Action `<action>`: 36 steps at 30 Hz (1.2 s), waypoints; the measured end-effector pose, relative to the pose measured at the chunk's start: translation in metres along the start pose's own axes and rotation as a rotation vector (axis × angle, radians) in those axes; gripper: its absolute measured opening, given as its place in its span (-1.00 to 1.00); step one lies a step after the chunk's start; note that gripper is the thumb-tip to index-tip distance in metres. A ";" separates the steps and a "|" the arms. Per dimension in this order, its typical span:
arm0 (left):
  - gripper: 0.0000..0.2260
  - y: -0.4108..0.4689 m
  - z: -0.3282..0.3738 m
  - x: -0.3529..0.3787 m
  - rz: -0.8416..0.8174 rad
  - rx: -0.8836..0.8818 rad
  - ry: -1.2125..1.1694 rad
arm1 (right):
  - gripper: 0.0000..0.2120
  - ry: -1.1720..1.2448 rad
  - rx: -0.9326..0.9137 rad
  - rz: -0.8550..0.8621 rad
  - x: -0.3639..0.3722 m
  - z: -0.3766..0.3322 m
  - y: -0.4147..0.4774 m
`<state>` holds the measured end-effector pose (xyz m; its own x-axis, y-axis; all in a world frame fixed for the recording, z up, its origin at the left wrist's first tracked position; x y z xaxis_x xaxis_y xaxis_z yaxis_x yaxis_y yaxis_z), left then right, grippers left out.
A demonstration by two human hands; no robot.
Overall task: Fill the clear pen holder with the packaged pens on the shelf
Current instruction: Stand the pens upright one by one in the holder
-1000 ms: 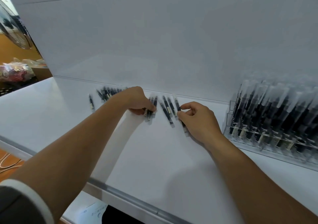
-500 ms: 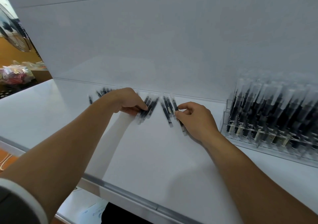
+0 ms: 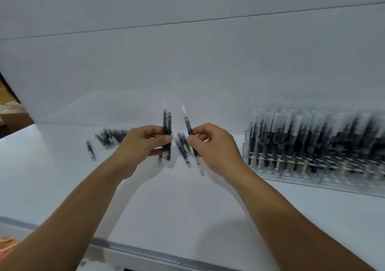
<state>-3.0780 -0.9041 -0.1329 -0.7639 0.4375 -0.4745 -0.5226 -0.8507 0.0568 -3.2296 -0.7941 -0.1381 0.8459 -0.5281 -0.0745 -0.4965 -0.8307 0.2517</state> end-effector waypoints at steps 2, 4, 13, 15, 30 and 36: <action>-0.88 -0.009 0.009 0.011 -0.007 0.051 -0.052 | -0.96 0.017 -0.030 -0.013 -0.010 -0.011 -0.007; -0.87 -0.019 0.019 0.028 -0.031 0.093 -0.137 | -0.94 0.027 -0.050 -0.004 -0.027 -0.018 -0.017; -0.83 -0.050 0.073 0.128 -0.230 0.297 -0.242 | -0.92 0.002 -0.090 0.195 -0.139 -0.027 -0.074; -0.85 -0.054 0.087 0.150 -0.265 0.343 -0.262 | -0.95 -0.013 -0.101 0.263 -0.163 -0.031 -0.083; -0.83 -0.066 0.092 0.226 -0.314 0.386 -0.365 | -0.93 -0.297 -0.181 0.489 -0.247 -0.046 -0.083; -0.83 -0.066 0.092 0.230 -0.335 0.423 -0.326 | -0.92 -0.488 -0.147 0.435 -0.243 -0.036 -0.072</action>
<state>-3.2538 -0.7202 -0.1650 -0.5742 0.7832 -0.2386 -0.8071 -0.4926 0.3254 -3.3930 -0.5996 -0.1035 0.3723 -0.8573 -0.3556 -0.7114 -0.5097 0.4839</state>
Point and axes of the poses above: each hand's wrist, its own y-axis towards the middle knuckle, its own x-axis out of the palm, z = x × y, the point moved 4 cm from there along y, towards the middle knuckle, and after that the axes turned 15 degrees about y, right-handed, at the moved point
